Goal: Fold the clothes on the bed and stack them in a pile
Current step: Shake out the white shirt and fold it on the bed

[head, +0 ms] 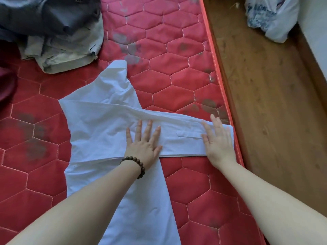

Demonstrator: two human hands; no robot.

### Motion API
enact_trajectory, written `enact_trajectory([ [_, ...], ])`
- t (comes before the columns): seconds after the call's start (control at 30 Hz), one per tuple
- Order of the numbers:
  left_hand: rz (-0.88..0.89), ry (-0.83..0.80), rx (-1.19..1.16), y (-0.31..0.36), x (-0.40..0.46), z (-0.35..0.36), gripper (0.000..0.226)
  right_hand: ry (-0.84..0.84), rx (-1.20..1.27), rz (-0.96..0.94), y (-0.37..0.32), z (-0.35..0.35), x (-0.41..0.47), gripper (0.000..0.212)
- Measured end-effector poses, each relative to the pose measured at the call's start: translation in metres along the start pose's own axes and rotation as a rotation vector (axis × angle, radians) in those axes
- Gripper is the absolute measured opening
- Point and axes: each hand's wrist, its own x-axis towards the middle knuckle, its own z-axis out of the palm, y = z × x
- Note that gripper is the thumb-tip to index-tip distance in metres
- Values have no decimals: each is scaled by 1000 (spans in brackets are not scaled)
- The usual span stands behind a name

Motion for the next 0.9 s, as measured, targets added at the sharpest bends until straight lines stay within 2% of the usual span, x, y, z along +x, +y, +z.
enact_trajectory([
  [0.07, -1, 5, 3, 6, -1, -9, 63, 30, -62, 135, 18, -14, 6, 54],
  [0.17, 18, 65, -35, 24, -3, -23, 58, -138, -251, 290, 35, -33, 18, 65],
  [0.27, 84, 105, -244, 45, -9, -35, 59, -312, -382, 321, 26, -48, 38, 57],
  [0.3, 99, 128, -373, 52, -11, -40, 57, -348, -330, 322, 21, -53, 43, 48],
  [0.37, 75, 179, -659, 61, -16, -54, 52, -397, -67, 357, 7, -70, 51, 28],
  [0.43, -21, 179, -916, 65, -21, -73, 41, -405, 108, 323, -16, -91, 56, 28],
  [0.5, -129, 92, -1275, 67, -27, -96, 32, -377, 261, 246, -55, -111, 58, 26],
  [0.57, -192, 25, -1619, 62, -32, -118, 47, -421, 505, 191, -104, -124, 55, 17],
  [0.6, -231, 38, -1687, 55, -35, -126, 56, -476, 668, 169, -129, -129, 53, 13],
  [0.67, -383, 138, -1740, 30, -43, -138, 65, -615, 988, 200, -173, -132, 47, 19],
  [0.7, -467, 182, -1771, 14, -46, -140, 64, -681, 1099, 241, -192, -132, 45, 23],
  [0.77, -599, 243, -1799, -23, -51, -139, 44, -756, 1204, 285, -220, -125, 41, 26],
  [0.83, -678, 287, -1739, -62, -56, -133, 23, -679, 1152, 231, -241, -109, 35, 25],
  [0.9, -726, 321, -1685, -101, -63, -124, 22, -417, 805, 53, -252, -83, 31, 26],
])
